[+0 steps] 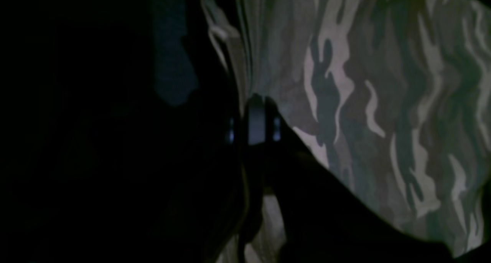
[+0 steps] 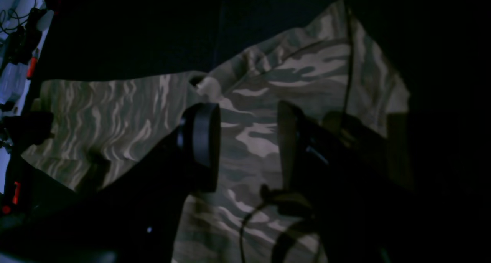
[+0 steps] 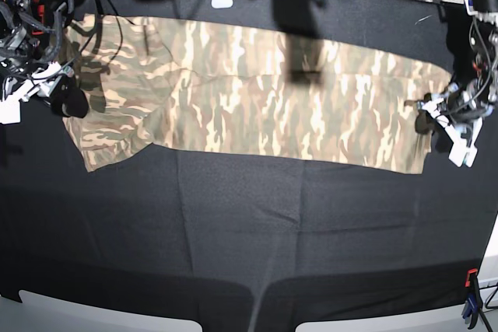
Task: Layout the t-shirt on the table in an organized manner, then fold the t-shirt properly
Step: 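Fold the hem end with the left gripper toward the collar end, then press the folded hem end down with the left gripper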
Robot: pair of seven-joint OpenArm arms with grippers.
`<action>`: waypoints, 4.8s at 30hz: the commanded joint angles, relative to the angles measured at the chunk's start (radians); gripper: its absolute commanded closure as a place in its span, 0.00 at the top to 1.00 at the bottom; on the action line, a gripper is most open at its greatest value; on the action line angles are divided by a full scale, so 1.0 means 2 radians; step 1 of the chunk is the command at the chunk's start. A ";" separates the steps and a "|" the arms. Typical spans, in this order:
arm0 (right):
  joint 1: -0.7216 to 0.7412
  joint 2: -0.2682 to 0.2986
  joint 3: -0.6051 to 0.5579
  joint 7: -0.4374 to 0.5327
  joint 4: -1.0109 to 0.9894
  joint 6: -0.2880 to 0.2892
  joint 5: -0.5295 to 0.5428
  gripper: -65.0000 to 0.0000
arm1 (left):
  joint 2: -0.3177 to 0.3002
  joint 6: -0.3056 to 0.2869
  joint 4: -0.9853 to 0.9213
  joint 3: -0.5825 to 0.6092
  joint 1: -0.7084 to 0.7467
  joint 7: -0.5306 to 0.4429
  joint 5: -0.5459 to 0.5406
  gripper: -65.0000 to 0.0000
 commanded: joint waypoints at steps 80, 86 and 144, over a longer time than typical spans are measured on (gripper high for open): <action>0.004 0.008 0.004 0.015 0.007 0.001 0.013 0.37 | 0.215 -0.049 0.144 0.136 0.033 0.249 -0.383 0.44; 0.004 0.008 0.004 0.015 0.007 0.001 0.013 0.37 | 0.188 -0.049 0.148 0.138 -0.033 0.258 -0.379 0.44; 0.079 0.007 -0.188 -0.044 -0.212 0.001 0.013 0.36 | 0.134 -0.019 0.149 0.281 0.002 -0.070 0.012 0.44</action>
